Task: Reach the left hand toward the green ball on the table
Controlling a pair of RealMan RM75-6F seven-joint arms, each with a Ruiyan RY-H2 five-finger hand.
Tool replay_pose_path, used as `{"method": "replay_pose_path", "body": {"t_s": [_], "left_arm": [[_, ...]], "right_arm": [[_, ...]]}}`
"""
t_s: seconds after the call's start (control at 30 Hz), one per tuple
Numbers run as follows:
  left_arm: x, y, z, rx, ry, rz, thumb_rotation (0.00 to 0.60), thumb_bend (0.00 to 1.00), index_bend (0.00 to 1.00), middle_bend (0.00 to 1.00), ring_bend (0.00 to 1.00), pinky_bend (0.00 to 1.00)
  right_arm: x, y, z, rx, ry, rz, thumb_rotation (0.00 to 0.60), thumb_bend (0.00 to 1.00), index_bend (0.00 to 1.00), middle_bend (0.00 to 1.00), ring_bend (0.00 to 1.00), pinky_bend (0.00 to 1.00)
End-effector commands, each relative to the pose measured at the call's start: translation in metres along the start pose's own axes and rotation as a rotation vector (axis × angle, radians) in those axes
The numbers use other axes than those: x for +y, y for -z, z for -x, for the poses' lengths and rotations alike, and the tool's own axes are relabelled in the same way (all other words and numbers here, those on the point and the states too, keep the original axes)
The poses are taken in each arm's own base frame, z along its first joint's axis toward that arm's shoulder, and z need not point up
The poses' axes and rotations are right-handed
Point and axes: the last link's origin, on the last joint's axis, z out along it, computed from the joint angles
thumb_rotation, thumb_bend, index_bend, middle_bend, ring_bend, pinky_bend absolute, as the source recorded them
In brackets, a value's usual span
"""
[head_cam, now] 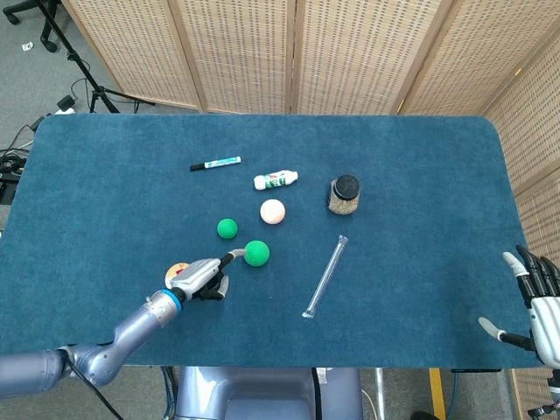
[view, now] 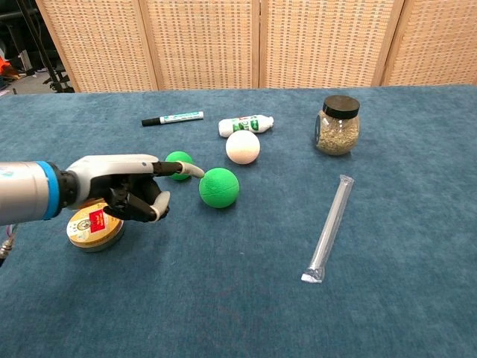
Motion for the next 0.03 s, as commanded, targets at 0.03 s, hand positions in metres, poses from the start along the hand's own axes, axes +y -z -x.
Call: {"method": "replay_pose_path", "body": {"t_s": [0.03], "left_arm": [[0.0045,-0.0014,-0.0005,0.024,-0.005,0.01,0.6,0.94,0.0,0.94,1.0,1.0]], "right_arm": [[0.0009,-0.0004,-0.0002,0.0,-0.001,0.003,0.6,0.0,0.0,0.0,0.0,0.0]]}}
